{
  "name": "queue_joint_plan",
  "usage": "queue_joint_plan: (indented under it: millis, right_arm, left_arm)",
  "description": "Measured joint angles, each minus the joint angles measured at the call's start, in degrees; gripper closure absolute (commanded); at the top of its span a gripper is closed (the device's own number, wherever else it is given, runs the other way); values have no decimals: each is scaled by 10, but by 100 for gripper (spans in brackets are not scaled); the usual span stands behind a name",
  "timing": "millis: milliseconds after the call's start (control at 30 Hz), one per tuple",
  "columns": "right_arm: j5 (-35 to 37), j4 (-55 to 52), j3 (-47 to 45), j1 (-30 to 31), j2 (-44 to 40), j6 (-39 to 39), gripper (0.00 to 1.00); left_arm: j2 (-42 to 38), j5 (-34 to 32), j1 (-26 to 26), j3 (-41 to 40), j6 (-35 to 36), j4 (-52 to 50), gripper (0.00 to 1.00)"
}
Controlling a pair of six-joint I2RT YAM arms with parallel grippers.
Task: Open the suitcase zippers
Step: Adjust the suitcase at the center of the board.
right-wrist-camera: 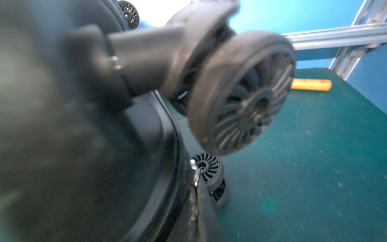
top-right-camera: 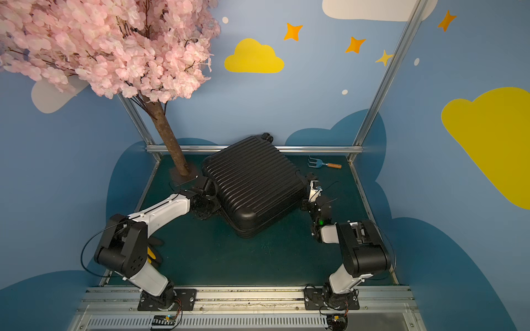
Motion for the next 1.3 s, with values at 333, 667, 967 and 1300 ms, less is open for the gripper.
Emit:
queue_joint_plan:
  millis: [333,667,967,1300]
  right_arm:
    - [5,-33,1,-28,-100,43,61]
    - [28,-492,103,34,-339,112,90]
    - [-36,-791,335,-50,-106,149,97]
    - [-165,-925,591,-52,88,120,72]
  left_arm:
    - [-15,-7,10,-19,7,19,98]
    - [-130,-33,-43,-130,-53,48,98]
    - [-242,-89,-185,-226,-149,57,98]
    - [-313,-113,-312,-265,-60,107,44]
